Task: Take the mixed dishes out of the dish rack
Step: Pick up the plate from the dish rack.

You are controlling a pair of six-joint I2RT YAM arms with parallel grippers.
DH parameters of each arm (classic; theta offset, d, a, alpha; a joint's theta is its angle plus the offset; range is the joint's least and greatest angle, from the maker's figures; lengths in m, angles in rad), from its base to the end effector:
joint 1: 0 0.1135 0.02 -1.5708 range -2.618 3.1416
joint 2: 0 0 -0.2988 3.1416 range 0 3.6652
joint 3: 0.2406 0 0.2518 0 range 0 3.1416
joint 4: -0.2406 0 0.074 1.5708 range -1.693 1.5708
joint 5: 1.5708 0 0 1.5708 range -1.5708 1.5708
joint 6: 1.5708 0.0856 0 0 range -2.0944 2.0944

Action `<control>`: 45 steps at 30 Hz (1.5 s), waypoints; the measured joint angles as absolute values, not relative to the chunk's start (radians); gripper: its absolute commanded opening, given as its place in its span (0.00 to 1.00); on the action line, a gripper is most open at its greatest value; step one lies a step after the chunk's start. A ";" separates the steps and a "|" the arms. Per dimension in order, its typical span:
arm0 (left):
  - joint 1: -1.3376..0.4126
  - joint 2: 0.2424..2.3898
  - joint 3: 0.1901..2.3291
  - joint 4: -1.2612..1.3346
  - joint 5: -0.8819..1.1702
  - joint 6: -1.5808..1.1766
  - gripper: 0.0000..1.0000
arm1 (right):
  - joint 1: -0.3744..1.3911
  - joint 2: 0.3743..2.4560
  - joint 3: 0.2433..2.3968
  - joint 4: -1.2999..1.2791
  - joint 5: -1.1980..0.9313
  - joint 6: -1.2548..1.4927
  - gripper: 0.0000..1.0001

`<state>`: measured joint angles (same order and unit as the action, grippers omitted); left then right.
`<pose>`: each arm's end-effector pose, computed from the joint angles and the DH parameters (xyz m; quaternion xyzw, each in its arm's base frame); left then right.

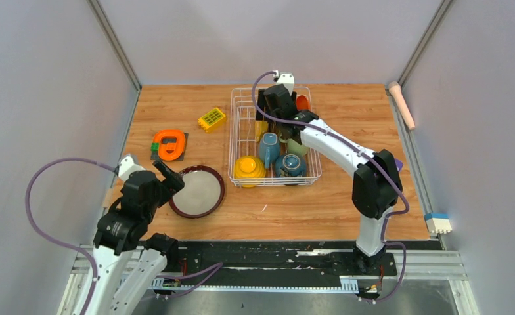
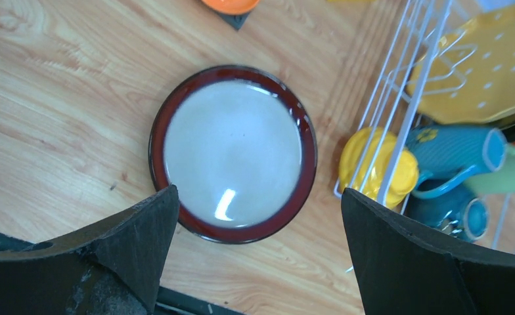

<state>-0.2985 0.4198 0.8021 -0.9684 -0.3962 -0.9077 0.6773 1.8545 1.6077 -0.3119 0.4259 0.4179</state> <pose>0.0853 0.0083 0.2976 -0.3479 0.7963 -0.1200 0.4801 0.3995 0.2759 0.3182 -0.0090 0.8610 0.0888 0.5007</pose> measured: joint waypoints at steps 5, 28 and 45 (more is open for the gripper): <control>-0.299 0.522 0.801 -0.963 -0.330 -0.844 1.00 | 0.661 1.935 1.674 -0.341 0.399 0.411 0.61; -0.299 0.464 0.790 -0.937 -0.328 -0.812 1.00 | 0.667 2.091 1.793 -0.386 0.448 0.432 0.00; -0.299 0.465 0.765 -0.913 -0.331 -0.812 1.00 | 0.712 2.091 1.867 -0.420 0.574 0.313 0.00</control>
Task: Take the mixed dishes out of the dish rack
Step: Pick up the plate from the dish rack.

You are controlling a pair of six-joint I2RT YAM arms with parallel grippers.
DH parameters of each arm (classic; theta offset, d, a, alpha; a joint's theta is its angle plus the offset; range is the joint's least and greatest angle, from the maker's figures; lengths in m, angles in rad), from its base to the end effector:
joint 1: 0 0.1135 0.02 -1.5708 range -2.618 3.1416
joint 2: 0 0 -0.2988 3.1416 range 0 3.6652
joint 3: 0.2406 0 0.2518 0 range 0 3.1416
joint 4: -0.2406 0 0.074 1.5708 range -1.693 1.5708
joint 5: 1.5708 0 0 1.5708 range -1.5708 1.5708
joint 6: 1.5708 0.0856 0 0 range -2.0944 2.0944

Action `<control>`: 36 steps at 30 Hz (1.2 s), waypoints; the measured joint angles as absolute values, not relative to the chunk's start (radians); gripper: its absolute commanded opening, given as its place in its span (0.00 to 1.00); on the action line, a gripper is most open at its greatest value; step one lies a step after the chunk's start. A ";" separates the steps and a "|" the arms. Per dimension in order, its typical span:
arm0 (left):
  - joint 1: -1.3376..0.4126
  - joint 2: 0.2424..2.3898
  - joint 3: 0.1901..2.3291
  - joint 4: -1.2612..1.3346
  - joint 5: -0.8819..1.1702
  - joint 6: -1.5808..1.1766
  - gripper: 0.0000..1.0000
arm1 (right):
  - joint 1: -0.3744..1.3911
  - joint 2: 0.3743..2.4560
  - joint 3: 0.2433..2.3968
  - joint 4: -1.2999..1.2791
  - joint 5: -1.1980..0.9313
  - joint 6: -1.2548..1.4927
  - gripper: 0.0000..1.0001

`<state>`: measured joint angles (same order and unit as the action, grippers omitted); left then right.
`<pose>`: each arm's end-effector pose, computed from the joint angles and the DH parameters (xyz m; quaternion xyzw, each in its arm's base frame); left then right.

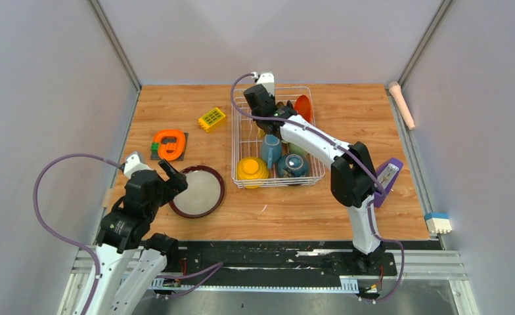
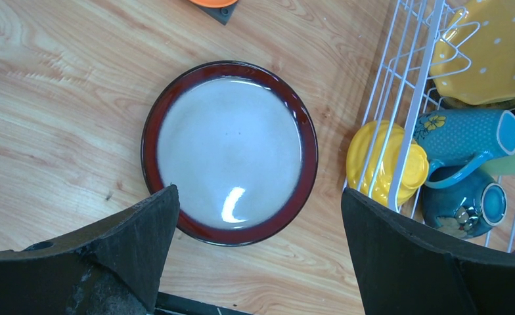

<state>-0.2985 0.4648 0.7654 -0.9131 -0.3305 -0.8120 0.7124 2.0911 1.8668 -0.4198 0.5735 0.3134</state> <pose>0.0995 -0.0015 0.2881 -0.2956 0.8274 -0.1157 0.4634 0.4367 0.3158 0.2893 -0.0461 0.8661 -0.0101 0.4977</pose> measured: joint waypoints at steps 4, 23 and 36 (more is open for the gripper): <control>-0.299 0.465 0.764 -0.908 -0.331 -0.812 1.00 | 0.713 2.091 1.876 -0.417 0.598 0.290 0.00; -0.299 0.465 0.764 -0.908 -0.329 -0.813 1.00 | 0.715 2.057 1.886 -0.408 0.658 0.160 0.00; -0.299 0.465 0.754 -0.907 -0.306 -0.817 1.00 | 0.717 2.051 1.901 -0.402 0.681 0.045 0.00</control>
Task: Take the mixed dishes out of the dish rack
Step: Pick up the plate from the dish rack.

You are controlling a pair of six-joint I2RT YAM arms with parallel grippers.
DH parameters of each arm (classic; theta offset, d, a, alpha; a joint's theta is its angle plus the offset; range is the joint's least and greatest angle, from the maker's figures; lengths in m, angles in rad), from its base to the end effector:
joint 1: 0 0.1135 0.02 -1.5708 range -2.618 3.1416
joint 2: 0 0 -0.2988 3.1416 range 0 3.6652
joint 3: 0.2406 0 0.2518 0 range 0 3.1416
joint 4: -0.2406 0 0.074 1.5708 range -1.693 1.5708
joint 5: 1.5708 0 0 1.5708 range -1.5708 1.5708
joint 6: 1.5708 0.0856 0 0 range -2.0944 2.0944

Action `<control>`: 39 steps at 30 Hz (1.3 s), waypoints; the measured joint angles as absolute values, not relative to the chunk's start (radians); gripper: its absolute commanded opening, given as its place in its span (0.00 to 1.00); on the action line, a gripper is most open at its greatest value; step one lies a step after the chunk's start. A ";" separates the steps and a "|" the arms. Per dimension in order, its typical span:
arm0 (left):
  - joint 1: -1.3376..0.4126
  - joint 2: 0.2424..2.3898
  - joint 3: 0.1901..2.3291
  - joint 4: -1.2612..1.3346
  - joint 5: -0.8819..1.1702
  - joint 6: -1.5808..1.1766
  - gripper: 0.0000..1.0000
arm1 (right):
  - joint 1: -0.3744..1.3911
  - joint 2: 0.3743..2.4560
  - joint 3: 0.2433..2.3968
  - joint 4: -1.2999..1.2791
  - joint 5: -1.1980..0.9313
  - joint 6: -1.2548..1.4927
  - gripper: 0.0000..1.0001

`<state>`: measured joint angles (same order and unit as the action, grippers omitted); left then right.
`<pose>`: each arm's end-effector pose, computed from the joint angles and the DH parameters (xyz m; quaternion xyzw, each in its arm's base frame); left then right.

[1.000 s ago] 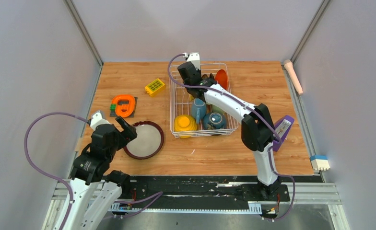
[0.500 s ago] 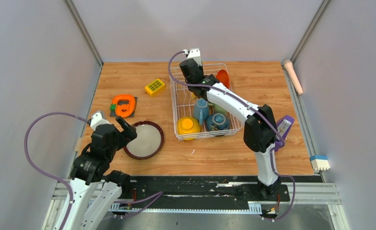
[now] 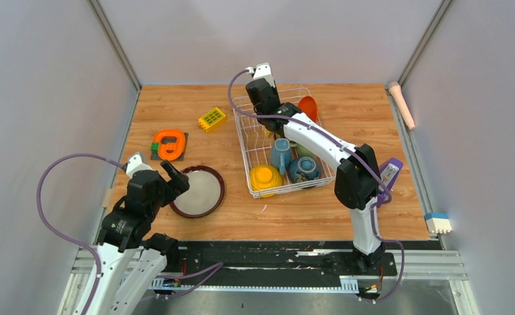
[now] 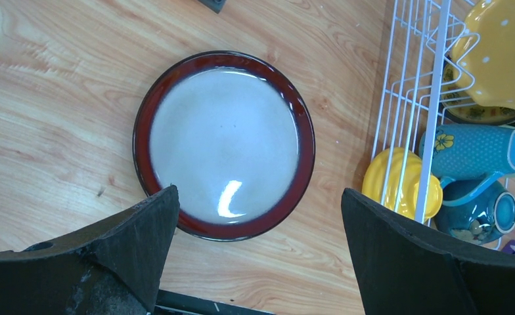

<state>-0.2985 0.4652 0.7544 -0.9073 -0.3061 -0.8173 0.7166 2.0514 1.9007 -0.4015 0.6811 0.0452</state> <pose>0.1004 -0.0039 0.2846 -0.2928 0.8310 -0.1250 0.4562 0.4339 0.3065 0.3274 -0.1173 0.8307 -0.0999 0.5350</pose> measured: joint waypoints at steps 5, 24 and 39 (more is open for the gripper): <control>-0.299 0.471 0.746 -0.907 -0.285 -0.820 1.00 | 0.717 1.994 1.895 -0.390 0.686 0.017 0.00; -0.299 0.507 0.724 -0.764 -0.068 -0.800 1.00 | 0.690 1.431 1.499 -0.300 0.477 0.194 0.00; -0.299 0.572 0.511 -0.141 0.508 -0.864 1.00 | 0.645 0.741 0.685 -0.181 -0.036 0.878 0.00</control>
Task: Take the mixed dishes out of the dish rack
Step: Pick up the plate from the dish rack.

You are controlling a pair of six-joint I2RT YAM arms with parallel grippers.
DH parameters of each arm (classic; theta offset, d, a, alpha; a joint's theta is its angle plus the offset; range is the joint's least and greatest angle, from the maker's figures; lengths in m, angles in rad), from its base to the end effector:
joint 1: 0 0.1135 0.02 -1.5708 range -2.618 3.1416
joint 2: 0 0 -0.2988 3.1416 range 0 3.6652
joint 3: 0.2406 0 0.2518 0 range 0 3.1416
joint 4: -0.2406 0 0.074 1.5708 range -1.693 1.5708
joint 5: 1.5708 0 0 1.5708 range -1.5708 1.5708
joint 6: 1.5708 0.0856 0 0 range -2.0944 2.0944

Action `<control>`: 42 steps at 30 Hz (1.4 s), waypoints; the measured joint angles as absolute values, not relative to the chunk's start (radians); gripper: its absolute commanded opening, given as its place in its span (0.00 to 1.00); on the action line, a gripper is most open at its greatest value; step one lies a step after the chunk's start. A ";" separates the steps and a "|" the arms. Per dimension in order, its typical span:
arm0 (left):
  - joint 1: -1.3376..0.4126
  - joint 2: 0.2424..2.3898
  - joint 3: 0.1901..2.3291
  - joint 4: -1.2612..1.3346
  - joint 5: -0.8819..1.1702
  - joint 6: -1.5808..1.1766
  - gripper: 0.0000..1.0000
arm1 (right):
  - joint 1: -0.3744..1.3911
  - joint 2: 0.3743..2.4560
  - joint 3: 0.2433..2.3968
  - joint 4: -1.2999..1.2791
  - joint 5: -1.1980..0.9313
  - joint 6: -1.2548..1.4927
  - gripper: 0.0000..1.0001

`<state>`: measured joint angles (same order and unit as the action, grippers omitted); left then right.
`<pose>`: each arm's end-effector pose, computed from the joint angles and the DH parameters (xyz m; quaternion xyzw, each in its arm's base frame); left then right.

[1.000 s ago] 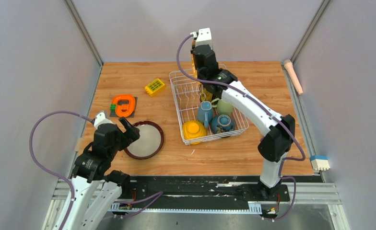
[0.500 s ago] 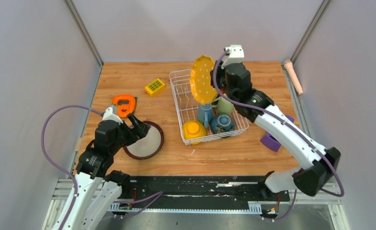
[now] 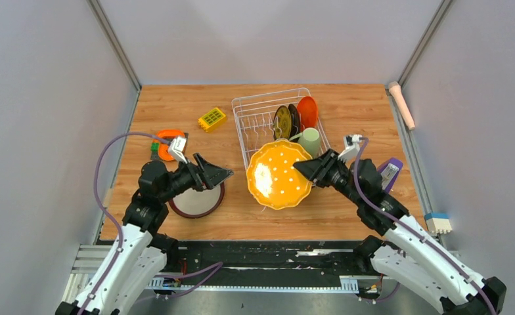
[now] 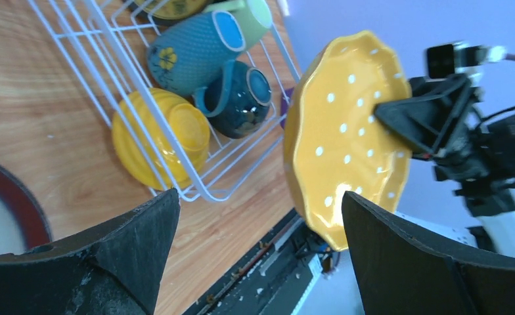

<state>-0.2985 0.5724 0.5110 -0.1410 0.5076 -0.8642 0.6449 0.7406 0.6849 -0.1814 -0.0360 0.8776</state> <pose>0.1429 -0.0875 0.2903 -0.0570 0.7646 -0.4986 0.4044 0.1596 0.1239 0.3239 0.0802 0.7816 0.4368 0.4380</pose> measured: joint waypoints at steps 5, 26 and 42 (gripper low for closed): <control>-0.299 0.677 0.464 0.051 0.643 -0.935 1.00 | 0.645 0.644 0.459 -0.052 -0.072 1.039 0.00; -0.421 0.992 0.300 0.591 0.775 -1.193 0.58 | 0.645 0.708 0.281 0.298 -0.133 1.276 0.00; -0.477 1.121 0.327 0.596 0.693 -1.209 0.39 | 0.645 0.805 0.276 0.305 -0.105 1.251 0.00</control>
